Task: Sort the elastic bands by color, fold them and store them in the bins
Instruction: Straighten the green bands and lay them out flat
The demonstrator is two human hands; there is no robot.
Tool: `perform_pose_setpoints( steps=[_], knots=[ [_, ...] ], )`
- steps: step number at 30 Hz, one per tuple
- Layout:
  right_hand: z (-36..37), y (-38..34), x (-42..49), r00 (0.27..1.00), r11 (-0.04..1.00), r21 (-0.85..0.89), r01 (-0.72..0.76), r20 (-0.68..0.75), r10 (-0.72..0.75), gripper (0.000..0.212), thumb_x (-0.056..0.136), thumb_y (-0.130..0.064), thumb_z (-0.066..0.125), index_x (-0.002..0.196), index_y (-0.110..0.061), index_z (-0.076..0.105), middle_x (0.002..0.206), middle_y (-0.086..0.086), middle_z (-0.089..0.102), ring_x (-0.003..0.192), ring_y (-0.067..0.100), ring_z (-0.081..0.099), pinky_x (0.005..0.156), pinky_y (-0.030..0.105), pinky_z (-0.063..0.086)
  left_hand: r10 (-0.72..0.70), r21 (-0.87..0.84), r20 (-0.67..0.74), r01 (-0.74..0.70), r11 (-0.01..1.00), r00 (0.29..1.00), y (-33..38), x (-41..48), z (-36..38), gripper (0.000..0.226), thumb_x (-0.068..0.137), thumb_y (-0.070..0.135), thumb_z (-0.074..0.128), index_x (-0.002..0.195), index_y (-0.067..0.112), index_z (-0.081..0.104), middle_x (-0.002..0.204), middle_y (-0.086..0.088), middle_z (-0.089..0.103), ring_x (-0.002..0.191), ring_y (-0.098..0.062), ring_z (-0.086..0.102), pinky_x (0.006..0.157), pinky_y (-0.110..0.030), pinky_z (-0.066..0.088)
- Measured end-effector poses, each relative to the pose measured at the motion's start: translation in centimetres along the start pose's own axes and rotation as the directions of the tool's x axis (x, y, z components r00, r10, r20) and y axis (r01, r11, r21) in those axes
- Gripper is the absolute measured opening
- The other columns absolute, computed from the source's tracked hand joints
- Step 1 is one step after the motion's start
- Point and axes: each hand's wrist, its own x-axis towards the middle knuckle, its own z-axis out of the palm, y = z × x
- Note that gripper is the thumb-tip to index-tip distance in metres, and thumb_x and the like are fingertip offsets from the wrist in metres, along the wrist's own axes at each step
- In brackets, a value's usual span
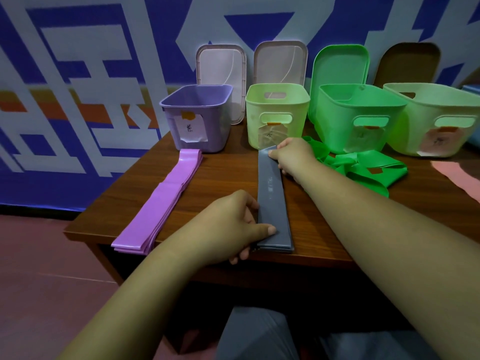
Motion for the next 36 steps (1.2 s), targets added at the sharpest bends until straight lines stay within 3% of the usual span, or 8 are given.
perform_pose_setpoints(
  steps=[5, 9, 12, 17, 22, 27, 31, 36],
  knots=[
    [-0.2, -0.1, -0.2, 0.999, 0.994, -0.106, 0.014, -0.034, -0.018, 0.03, 0.1, -0.032, 0.071, 0.084, -0.006, 0.068, 0.073, 0.012, 0.074, 0.05, 0.022, 0.063, 0.057, 0.028, 0.052, -0.009, 0.036, 0.009, 0.009, 0.999, 1.0, 0.2, -0.1, -0.2, 0.044, 0.093, 0.044, 0.077, 0.126, 0.026, 0.053, 0.085, -0.01, 0.076, 0.064, -0.038, 0.074, 0.056, -0.044, 0.061],
    [-1.5, -0.8, -1.3, 1.0, 0.999, -0.043, -0.008, -0.013, 0.007, 0.032, 0.108, -0.027, 0.057, 0.115, 0.002, 0.068, 0.075, 0.011, 0.072, 0.049, 0.019, 0.063, 0.047, 0.021, 0.045, -0.053, 0.002, 0.02, 0.053, 0.999, 0.998, 0.6, 0.1, -0.5, 0.039, 0.099, 0.045, 0.069, 0.126, 0.021, 0.054, 0.076, -0.014, 0.076, 0.052, -0.029, 0.067, 0.047, -0.031, 0.054],
    [-3.9, -1.2, -2.1, 1.0, 1.0, -0.001, 0.022, 0.005, -0.022, 0.031, 0.107, -0.017, 0.048, 0.13, -0.003, 0.063, 0.08, 0.011, 0.07, 0.045, 0.014, 0.063, 0.04, 0.018, 0.043, 0.006, 0.132, -0.087, 0.005, 0.991, 0.996, 1.1, 1.5, -1.0, 0.032, 0.098, 0.049, 0.069, 0.116, 0.023, 0.063, 0.085, -0.006, 0.077, 0.064, -0.019, 0.071, 0.057, -0.03, 0.055],
    [-9.5, -0.8, -3.4, 0.988, 0.988, 0.017, 0.156, 0.001, -0.156, 0.019, 0.104, -0.021, 0.058, 0.104, -0.01, 0.073, 0.087, 0.005, 0.075, 0.045, 0.014, 0.061, 0.041, 0.022, 0.046, 0.237, 0.254, -0.145, -0.196, 0.947, 0.961, 5.1, 5.0, -2.2, 0.023, 0.098, 0.047, 0.069, 0.107, 0.026, 0.072, 0.085, 0.002, 0.074, 0.077, -0.012, 0.069, 0.069, -0.029, 0.055],
    [-14.7, 1.8, -2.8, 0.968, 0.97, -0.074, 0.23, -0.09, -0.236, 0.017, 0.098, -0.028, 0.064, 0.087, -0.02, 0.075, 0.077, -0.006, 0.078, 0.052, 0.015, 0.061, 0.048, 0.028, 0.047, 0.402, 0.51, -0.004, -0.344, 0.788, 0.916, 9.6, 11.3, -1.1, 0.078, 0.084, 0.071, 0.073, 0.143, 0.024, 0.055, 0.131, -0.006, 0.06, 0.124, -0.025, 0.058, 0.103, -0.037, 0.049],
    [-16.4, 8.8, -0.5, 0.936, 0.961, -0.253, 0.114, -0.297, -0.189, 0.021, 0.099, -0.035, 0.06, 0.086, -0.022, 0.07, 0.079, -0.003, 0.071, 0.076, 0.023, 0.065, 0.066, 0.034, 0.05, 0.229, 0.693, 0.322, -0.393, 0.604, 0.919, 12.7, 16.4, 2.1, 0.119, 0.065, 0.086, 0.075, 0.16, 0.055, 0.012, 0.173, 0.0, 0.011, 0.159, -0.038, 0.014, 0.123, -0.066, 0.027],
    [-18.3, 11.5, 0.7, 0.922, 0.983, -0.165, 0.073, -0.365, -0.13, 0.02, 0.101, -0.032, 0.058, 0.088, -0.021, 0.068, 0.08, -0.003, 0.067, 0.079, 0.024, 0.064, 0.064, 0.034, 0.046, 0.182, 0.686, 0.383, -0.41, 0.601, 0.906, 13.2, 19.1, 3.1, 0.098, 0.073, 0.076, 0.079, 0.155, 0.057, 0.03, 0.167, 0.002, 0.025, 0.152, -0.034, 0.031, 0.117, -0.055, 0.038],
    [-18.5, 12.5, 1.9, 0.973, 0.938, -0.345, -0.036, -0.225, -0.045, 0.02, 0.098, -0.032, 0.057, 0.095, -0.02, 0.073, 0.102, 0.007, 0.073, 0.102, 0.034, 0.066, 0.085, 0.04, 0.055, 0.379, 0.573, 0.322, -0.498, 0.651, 0.867, 11.1, 21.4, 3.5, 0.058, 0.086, 0.061, 0.077, 0.139, 0.045, 0.059, 0.139, 0.008, 0.054, 0.125, -0.015, 0.053, 0.105, -0.034, 0.046]
  ],
)
